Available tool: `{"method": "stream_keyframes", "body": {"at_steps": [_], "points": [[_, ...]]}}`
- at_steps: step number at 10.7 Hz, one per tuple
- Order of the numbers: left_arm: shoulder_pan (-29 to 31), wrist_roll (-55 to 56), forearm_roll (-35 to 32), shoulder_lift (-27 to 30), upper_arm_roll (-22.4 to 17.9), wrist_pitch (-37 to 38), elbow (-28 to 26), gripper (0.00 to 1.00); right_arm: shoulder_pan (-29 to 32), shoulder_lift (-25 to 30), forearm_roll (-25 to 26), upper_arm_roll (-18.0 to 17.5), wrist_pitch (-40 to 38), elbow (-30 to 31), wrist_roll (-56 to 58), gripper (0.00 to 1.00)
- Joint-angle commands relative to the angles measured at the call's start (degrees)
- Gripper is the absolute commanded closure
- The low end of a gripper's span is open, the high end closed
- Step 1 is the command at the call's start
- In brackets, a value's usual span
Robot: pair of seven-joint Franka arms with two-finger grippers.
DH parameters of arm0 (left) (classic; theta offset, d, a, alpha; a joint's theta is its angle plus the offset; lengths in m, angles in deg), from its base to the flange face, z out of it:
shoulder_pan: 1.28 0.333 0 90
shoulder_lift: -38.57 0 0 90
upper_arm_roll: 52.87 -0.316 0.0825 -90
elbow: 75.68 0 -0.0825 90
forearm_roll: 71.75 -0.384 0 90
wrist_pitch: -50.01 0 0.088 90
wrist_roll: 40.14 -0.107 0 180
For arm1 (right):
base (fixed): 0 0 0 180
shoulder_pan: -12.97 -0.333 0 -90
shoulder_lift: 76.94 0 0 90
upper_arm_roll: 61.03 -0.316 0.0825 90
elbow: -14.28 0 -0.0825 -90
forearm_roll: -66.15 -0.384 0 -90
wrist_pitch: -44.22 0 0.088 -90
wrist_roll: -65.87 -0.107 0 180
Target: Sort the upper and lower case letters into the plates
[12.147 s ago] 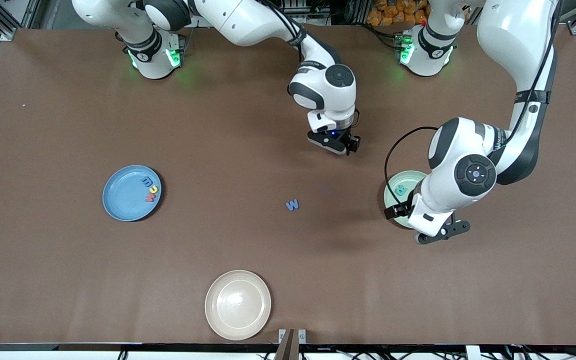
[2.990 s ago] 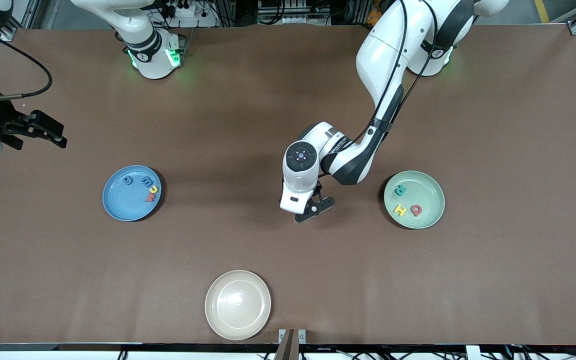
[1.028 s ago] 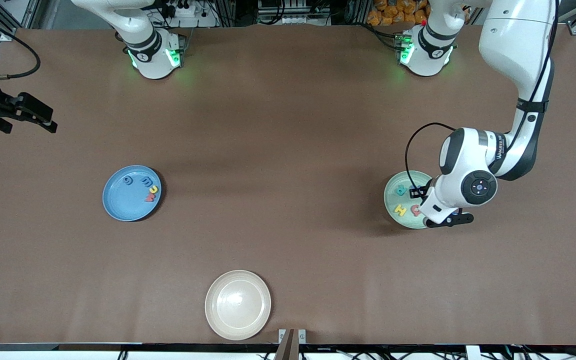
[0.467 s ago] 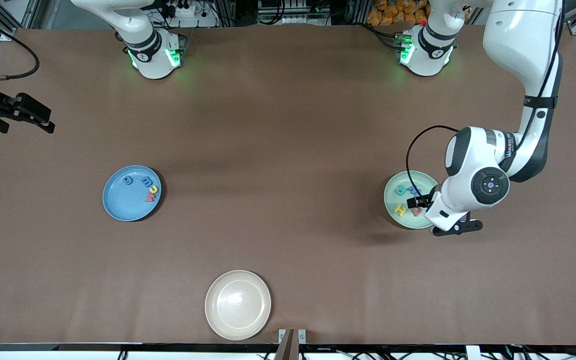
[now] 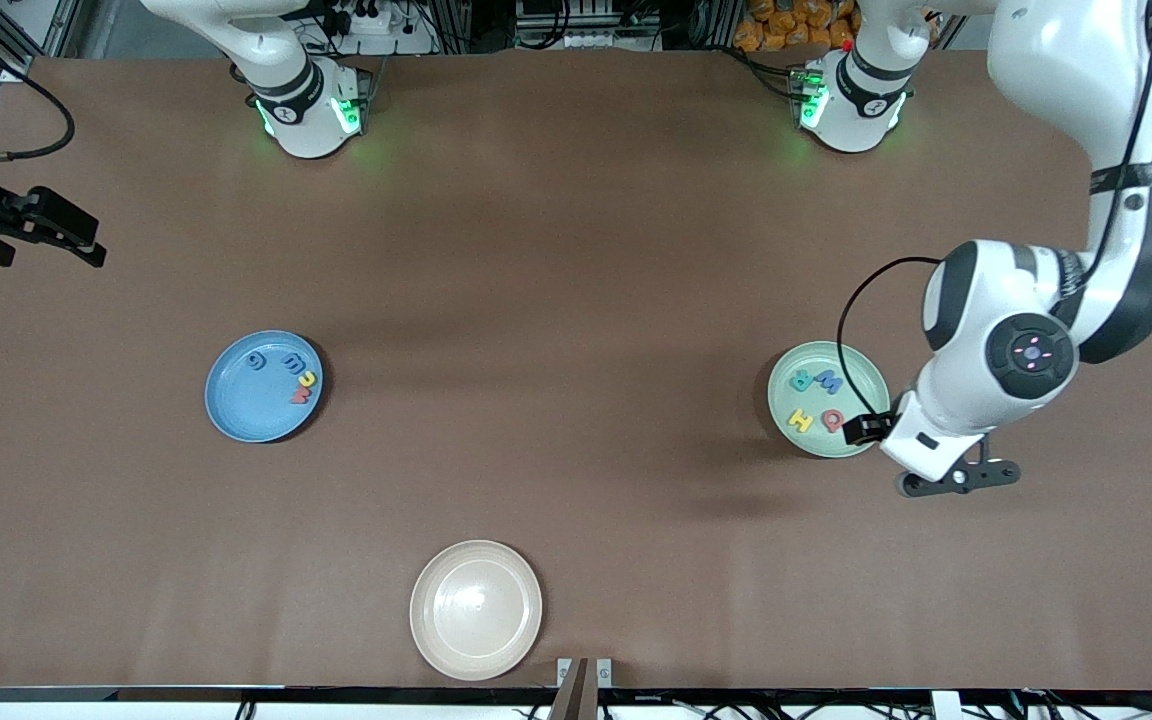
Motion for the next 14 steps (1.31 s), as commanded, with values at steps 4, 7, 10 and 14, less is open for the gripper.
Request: {"method": "stream_keyframes", "body": {"at_steps": [4,7,10,14], "points": [[0.9,0.6,-1.1,6.2,-1.7,11.1,5.8,0.0,-0.8,0.7,0.4,0.7,-0.4,0.3,-0.1,0.0],[1.7,0.0,-0.8,11.9,-1.3,17.7,7.6,0.0,-0.8,0.7,0.2,0.7,-0.5,0.3,-0.1,0.0],[3.2,-3.2,1.4,19.6,-1.9,24.5,7.4,0.0,-0.8,0.7,0.2,0.7,-0.5,0.3,-0.1,0.0],[5.6,-8.7,1.3,24.1,-1.8,28.6,7.0,0.0,-0.8,0.7,0.2,0.7,-0.5,0.3,-0.1,0.0]]}}
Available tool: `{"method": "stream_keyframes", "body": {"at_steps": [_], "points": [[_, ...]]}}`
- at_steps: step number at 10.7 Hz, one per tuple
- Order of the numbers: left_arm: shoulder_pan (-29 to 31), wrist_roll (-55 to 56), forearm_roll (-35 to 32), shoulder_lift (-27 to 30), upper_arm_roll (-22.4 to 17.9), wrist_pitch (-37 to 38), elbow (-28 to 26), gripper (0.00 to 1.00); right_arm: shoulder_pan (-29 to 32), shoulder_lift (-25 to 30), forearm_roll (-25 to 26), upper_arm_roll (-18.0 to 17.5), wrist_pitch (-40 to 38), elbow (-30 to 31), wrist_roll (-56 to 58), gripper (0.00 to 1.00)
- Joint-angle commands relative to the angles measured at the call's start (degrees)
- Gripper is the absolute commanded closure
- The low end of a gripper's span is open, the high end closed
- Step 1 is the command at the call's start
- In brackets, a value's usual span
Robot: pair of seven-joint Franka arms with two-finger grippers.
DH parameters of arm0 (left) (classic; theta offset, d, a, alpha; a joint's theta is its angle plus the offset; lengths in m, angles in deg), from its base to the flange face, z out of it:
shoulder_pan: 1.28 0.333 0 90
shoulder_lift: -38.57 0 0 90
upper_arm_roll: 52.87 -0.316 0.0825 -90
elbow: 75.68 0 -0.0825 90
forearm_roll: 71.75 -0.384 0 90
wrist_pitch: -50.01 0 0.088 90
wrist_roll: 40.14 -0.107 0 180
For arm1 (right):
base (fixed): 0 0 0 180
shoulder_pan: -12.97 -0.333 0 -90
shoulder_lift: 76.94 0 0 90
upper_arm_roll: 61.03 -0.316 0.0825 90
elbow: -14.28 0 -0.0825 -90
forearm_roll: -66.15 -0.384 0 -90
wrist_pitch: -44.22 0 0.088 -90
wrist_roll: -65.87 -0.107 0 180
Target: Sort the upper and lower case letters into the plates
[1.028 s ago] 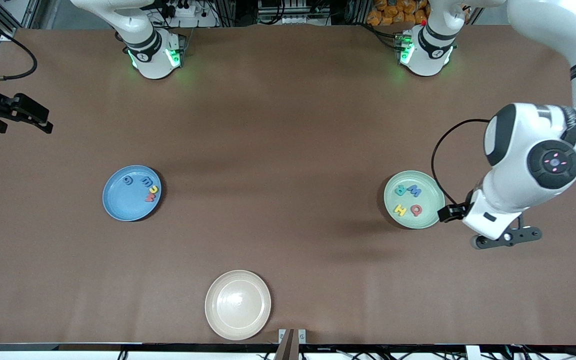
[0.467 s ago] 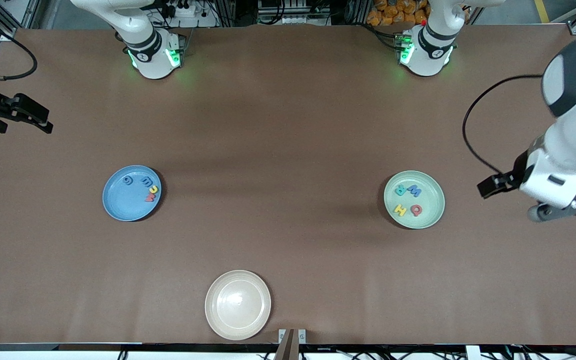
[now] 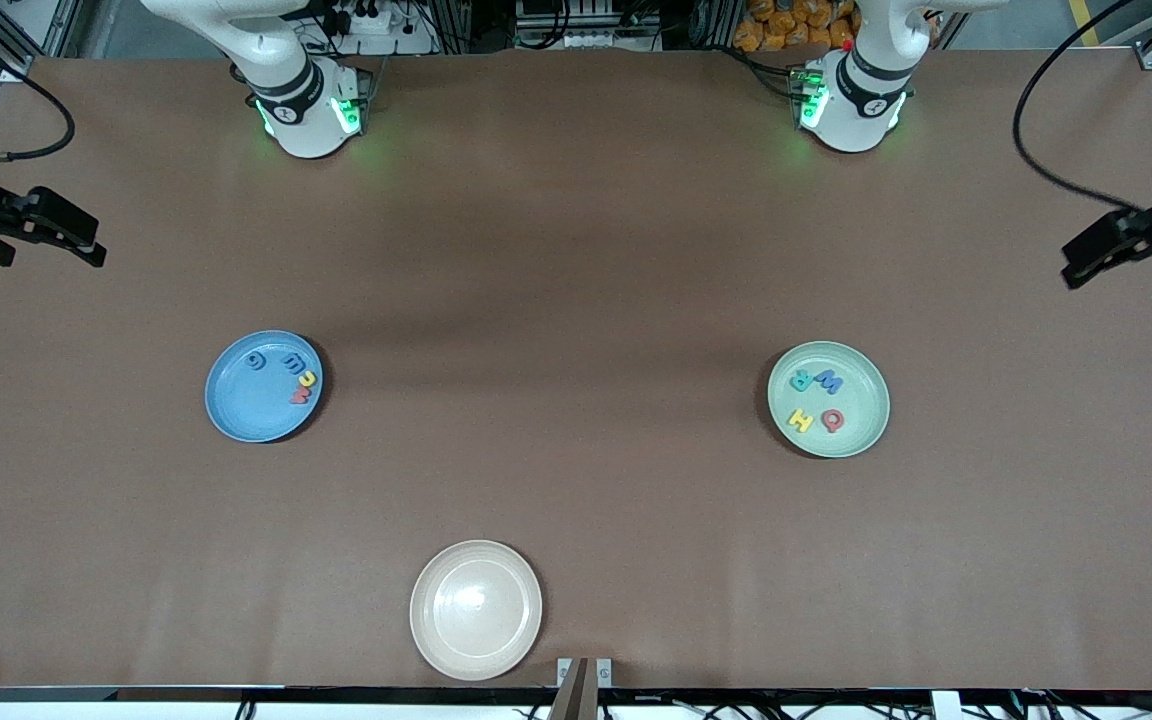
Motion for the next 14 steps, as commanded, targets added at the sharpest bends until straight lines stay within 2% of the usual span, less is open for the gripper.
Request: {"method": "stream_keyframes", "body": {"at_steps": [1,7,10,14], "points": [[0.0,-1.1,0.7,1.4,0.1,0.7,-1.5,0.0,-0.7,0.7,0.2,0.6,-0.6,0.2,-0.2,0.0],[0.3,-1.4,1.1,2.2,0.1,1.6,-1.5,0.0,-0.7,0.7,0.2,0.6,-0.6,0.2,-0.2,0.0],[0.3,-0.4,6.9,2.0,-0.2,1.5,-1.4,0.0,-0.7,0.7,0.2,0.6,-0.6,0.2,-0.2,0.0],[-1.4,3.0,7.6,1.7,-0.1,1.4,-1.4,0.0,-0.5,0.6,0.2,0.7,-0.4,0.2,-0.2,0.0]]}}
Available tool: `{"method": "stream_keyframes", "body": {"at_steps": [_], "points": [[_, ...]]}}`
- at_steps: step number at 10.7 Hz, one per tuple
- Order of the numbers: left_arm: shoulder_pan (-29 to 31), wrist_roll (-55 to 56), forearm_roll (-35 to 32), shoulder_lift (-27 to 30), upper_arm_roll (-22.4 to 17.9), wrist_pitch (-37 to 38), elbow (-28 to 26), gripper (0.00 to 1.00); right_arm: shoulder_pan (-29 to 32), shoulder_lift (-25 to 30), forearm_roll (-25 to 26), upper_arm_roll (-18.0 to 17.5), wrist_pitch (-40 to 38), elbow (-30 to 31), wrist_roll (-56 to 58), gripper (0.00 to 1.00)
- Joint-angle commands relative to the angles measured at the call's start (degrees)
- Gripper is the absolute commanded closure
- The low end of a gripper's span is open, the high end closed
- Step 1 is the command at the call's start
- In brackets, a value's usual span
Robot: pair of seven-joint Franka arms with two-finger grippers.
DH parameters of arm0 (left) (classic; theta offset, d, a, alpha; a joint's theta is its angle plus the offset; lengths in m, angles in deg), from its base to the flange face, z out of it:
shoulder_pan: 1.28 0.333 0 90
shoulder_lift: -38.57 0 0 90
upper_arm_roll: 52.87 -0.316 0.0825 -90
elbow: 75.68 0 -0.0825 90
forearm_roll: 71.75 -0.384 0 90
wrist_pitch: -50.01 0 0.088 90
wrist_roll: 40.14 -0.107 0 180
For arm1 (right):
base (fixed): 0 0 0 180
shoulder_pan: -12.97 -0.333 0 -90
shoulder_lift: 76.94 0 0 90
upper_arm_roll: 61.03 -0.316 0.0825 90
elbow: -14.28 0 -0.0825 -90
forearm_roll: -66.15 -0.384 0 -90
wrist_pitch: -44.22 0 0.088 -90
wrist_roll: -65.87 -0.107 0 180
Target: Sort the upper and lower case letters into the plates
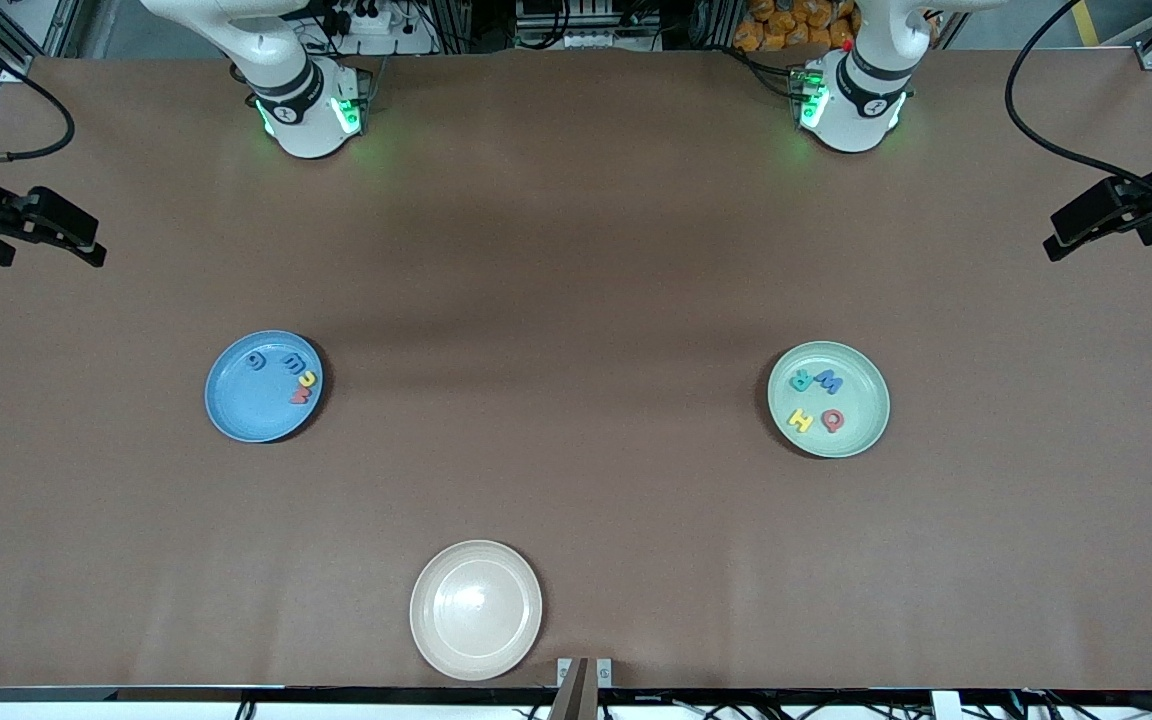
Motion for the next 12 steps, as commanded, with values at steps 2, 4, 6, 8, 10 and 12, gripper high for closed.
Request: {"method": "stream_keyframes", "body": {"at_steps": [2,4,6,8,10,12], "points": [[-2.6,0.2,1.0,0.5,0.3,0.4,-0.6,0.0,-0.6,0.6,0.2,0.6,-0.3,0.2,-0.2,0.0],[-3.4,-1.1,0.9,0.0,1.7,0.4,-0.6,0.0,-0.6,0.6,0.2,0.7,-0.3,0.2,-0.2,0.0],[-3.4,-5.1,0.6,-0.7,1.8,0.3,-0.6,0.0,-0.6,0.6,0.2,0.6,-0.3,0.2,-0.2,0.0],[-3.1,-11.2,0.5,-0.5,1.7,0.4,-0.5,0.0,-0.5,0.5,0.2,0.6,-0.3,0.2,-0.2,0.0],[-2.8,-11.2,0.4,-0.2,1.7,0.4,-0.5,0.0,-0.5,0.6,0.2,0.6,-0.3,0.2,-0.2,0.0],[-2.7,-11.2,0.3,-0.3,1.7,0.3,-0.6,0.0,-0.5,0.5,0.2,0.7,-0.3,0.2,-0.2,0.0]]}}
